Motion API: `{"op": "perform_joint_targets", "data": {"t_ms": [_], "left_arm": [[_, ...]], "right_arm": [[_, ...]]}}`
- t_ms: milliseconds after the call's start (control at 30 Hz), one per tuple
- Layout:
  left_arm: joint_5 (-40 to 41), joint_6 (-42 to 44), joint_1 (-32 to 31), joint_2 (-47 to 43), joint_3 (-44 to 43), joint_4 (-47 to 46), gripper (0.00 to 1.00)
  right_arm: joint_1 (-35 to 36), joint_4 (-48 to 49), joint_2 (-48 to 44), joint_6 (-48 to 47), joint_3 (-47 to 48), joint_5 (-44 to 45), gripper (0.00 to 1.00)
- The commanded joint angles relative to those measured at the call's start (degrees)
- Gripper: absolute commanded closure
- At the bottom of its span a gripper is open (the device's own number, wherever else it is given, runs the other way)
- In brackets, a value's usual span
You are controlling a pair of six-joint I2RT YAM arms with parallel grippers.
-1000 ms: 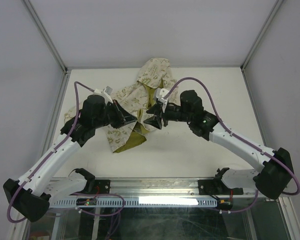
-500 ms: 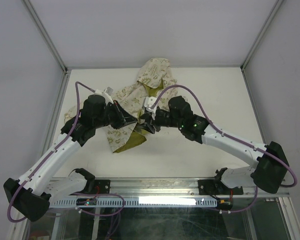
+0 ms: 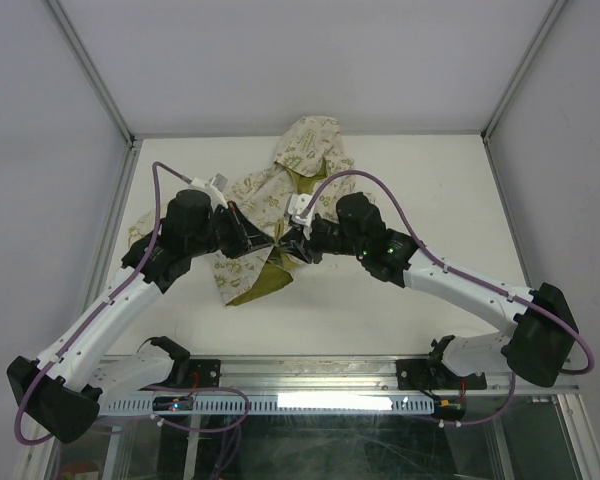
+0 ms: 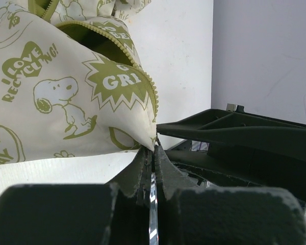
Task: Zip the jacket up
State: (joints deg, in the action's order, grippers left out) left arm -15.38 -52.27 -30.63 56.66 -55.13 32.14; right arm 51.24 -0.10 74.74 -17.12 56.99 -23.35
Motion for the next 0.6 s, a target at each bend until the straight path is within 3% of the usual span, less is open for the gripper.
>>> {"op": "perform_joint_targets", "data": {"t_ms": [0, 567], "left_arm": [[-1.29, 3.1, 0.5, -1.64, -1.26, 0.08, 1.0], [-2.29, 5.13, 0.49, -1.3, -0.87, 0.55, 1.0]], "right_arm": [[-0.34, 0.41, -0.56, -0.89, 3.52, -1.38, 0.73], [-1.63, 0.03, 0.44, 0.92, 5.75, -4.4, 0.78]]}}
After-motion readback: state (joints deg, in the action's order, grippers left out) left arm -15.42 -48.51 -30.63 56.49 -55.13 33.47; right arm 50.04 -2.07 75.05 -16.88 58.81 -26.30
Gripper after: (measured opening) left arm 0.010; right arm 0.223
